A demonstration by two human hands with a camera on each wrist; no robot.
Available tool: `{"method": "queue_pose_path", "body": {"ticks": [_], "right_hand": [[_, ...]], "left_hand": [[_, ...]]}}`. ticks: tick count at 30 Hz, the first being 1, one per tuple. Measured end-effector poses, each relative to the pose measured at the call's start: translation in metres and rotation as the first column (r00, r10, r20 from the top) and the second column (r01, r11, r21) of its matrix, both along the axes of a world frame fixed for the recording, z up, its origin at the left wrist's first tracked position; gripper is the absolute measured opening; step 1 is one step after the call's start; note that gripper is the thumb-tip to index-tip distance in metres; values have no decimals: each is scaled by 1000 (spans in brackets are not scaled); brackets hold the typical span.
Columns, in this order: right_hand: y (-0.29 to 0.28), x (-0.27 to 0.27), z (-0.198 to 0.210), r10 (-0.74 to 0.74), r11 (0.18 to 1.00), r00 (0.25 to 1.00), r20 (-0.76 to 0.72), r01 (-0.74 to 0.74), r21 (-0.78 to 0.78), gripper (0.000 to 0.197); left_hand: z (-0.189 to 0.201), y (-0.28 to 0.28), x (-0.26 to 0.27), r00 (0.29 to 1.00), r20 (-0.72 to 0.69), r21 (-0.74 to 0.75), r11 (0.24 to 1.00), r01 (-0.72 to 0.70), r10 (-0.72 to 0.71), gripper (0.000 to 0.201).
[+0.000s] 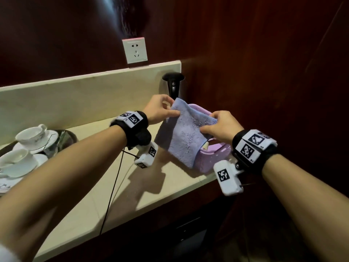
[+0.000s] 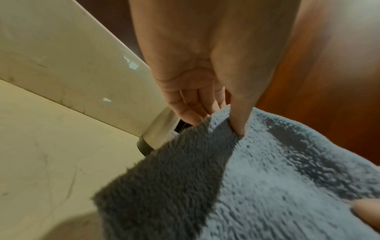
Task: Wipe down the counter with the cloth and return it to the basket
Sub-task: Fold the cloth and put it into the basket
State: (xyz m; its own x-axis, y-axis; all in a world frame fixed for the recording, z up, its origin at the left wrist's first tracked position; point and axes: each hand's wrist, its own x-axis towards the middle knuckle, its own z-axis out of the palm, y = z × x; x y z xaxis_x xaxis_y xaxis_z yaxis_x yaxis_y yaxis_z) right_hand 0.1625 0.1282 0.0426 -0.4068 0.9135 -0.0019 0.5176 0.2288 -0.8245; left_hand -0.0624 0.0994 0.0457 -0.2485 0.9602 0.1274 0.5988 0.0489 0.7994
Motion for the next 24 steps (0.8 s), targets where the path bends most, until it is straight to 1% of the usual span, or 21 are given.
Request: {"method": "queue_pose_path", "body": {"ticks": [3, 4, 6, 7, 8, 9, 10, 11, 12, 14, 15, 17, 19, 21, 22, 24], "right_hand": [[6, 2, -8, -16, 999, 1000, 0, 16, -28, 22], [9, 2, -11, -21, 1000, 999, 28, 21, -8, 22], [13, 3, -15, -5, 999, 991, 136, -2, 51, 24], [15, 3, -16, 9, 997, 982, 191, -23, 68, 32], [19, 2, -17, 18, 996, 977, 211, -37, 86, 44], [22, 2, -16, 20, 994, 981, 192, -41, 103, 53], [25, 1, -14, 21, 992, 989, 149, -39, 122, 58], [26, 0, -11, 34, 990, 994, 103, -48, 131, 58], [27, -1, -9, 76, 988, 994, 77, -85, 126, 55], [23, -4, -6, 226, 971, 970, 91, -232, 62, 48], [17, -5, -4, 311, 950, 943, 117, -313, 5, 47], [9, -11, -4, 419, 908, 892, 169, -410, -87, 45], [4, -16, -7, 451, 893, 867, 214, -438, -108, 36], [1, -21, -10, 450, 892, 856, 253, -443, -89, 26], [1, -22, -11, 441, 896, 857, 267, -437, -80, 23], [2, -24, -12, 436, 899, 857, 274, -432, -78, 20]], "left_hand": [[-14, 14, 1, 993, -117, -21, 999, -28, 25, 30], [-17, 17, 3, 983, -183, -29, 999, -37, 31, 30], [-23, 18, 6, 936, -351, -32, 998, -45, 31, 33], [-24, 18, 6, 915, -402, -27, 999, -30, 17, 37], [-24, 17, 6, 907, -420, -24, 1000, 1, -11, 40], [-22, 15, 4, 907, -417, -27, 998, 49, -56, 42], [-18, 13, 2, 905, -409, -45, 993, 111, -120, 43], [-13, 11, -1, 893, -404, -89, 980, 177, -198, 43], [-8, 8, -2, 869, -405, -159, 958, 240, -285, 43], [2, 3, 0, 786, -438, -300, 895, 329, -436, 39], [6, 1, 2, 746, -460, -343, 872, 351, -481, 36], [13, -1, 4, 710, -474, -399, 846, 354, -521, 33], [17, -2, 4, 695, -469, -447, 825, 345, -545, 35], [16, -5, 4, 657, -499, -484, 810, 330, -566, 36], [14, -5, 3, 631, -529, -487, 812, 322, -568, 34], [11, -6, 4, 592, -605, -452, 842, 294, -532, 31]]}}
